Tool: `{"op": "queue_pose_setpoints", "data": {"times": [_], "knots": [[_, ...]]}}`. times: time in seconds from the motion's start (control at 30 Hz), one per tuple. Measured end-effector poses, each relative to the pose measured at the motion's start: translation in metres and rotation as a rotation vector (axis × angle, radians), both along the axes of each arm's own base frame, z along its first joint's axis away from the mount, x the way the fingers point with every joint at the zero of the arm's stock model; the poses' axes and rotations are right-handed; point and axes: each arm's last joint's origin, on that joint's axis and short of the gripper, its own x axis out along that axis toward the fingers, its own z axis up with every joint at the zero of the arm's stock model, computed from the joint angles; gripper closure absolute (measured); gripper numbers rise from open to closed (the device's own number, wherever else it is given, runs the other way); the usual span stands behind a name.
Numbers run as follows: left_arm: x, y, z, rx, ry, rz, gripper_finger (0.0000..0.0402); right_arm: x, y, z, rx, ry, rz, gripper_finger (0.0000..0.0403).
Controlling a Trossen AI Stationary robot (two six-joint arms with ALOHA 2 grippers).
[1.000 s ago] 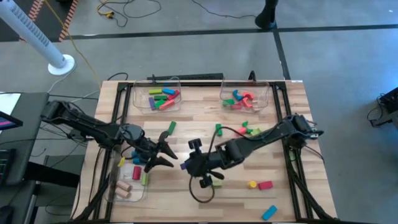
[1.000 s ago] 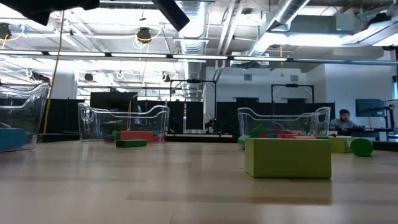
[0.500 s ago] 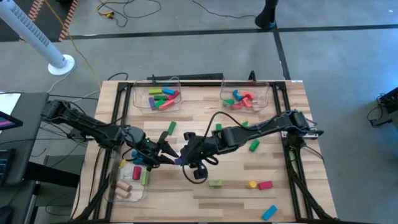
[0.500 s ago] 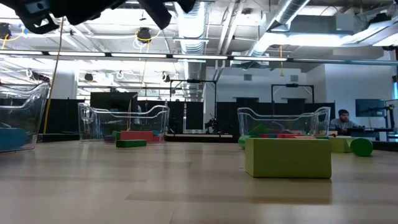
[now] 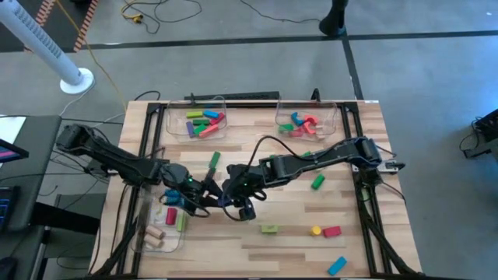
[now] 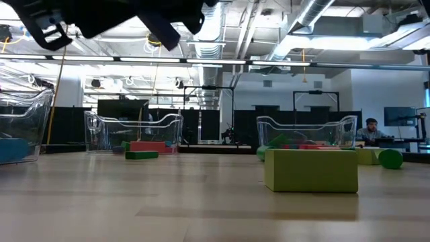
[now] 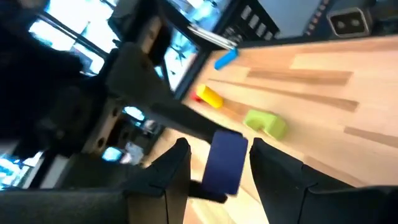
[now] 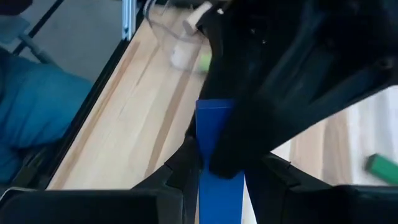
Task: Sort blocks by size
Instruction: Put the dark blue rectangular block into the top left transparent bin
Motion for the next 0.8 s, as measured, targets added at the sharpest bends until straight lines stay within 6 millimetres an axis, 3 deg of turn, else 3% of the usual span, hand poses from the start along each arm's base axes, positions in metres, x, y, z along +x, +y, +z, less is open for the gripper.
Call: {"op": "queue_pose_setpoints", "data": {"times": [0.27, 0.8], "knots": [[0.017, -0.006, -0.004, 0.028, 0.049, 0.011, 0.0265, -0.001, -0.003, -0.006, 0.019, 0.053, 0.004, 0.027], [0.017, -0.008, -0.002, 0.067, 0.056, 0.015, 0.0327, -0.004, 0.002, -0.005, 0.01, 0.064, 0.012, 0.027]]}}
